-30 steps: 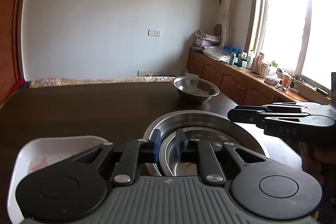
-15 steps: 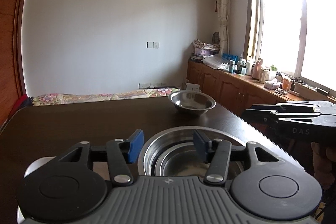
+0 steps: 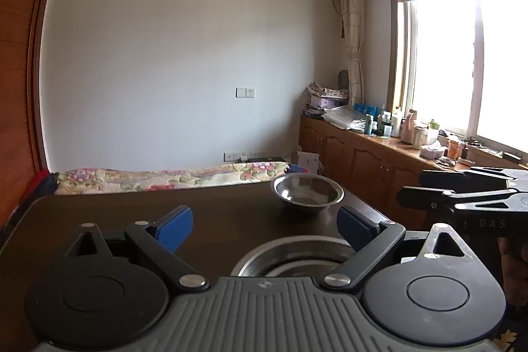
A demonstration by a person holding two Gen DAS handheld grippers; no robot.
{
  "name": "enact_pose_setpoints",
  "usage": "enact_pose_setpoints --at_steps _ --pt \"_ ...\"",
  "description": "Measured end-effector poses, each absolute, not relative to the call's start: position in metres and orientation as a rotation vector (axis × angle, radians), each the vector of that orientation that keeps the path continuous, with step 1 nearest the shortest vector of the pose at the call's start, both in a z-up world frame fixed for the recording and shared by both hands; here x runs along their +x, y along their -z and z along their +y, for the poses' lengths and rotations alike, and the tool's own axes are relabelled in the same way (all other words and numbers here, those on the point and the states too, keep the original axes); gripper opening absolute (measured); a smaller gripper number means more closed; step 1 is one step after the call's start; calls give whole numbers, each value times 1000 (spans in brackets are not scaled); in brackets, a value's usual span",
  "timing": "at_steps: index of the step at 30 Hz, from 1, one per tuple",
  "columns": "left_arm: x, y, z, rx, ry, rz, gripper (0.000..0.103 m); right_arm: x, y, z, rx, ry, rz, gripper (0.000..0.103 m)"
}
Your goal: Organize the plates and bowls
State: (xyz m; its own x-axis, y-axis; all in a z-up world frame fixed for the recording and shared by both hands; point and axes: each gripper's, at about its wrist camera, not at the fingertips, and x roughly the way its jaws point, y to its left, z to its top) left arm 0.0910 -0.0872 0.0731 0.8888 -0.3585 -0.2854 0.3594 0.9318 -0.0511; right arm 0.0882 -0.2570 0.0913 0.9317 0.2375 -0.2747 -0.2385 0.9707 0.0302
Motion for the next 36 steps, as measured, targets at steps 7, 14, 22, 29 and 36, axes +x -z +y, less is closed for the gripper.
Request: enact_pose_setpoints --at_steps 7,14,22,29,36 --pt "102 -81 -89 19 345 267 103 92 -92 -260 4 -212 245 88" --pt "110 -84 -90 23 348 262 103 97 -92 -259 -22 -196 208 103" --pt "131 -88 -95 11 404 298 103 110 -89 -262 -29 -191 238 103" --pt "168 -91 -105 29 413 319 103 139 -86 -276 -12 -169 280 103" --pt "213 -89 -117 72 404 350 103 184 -78 -295 16 -147 330 103"
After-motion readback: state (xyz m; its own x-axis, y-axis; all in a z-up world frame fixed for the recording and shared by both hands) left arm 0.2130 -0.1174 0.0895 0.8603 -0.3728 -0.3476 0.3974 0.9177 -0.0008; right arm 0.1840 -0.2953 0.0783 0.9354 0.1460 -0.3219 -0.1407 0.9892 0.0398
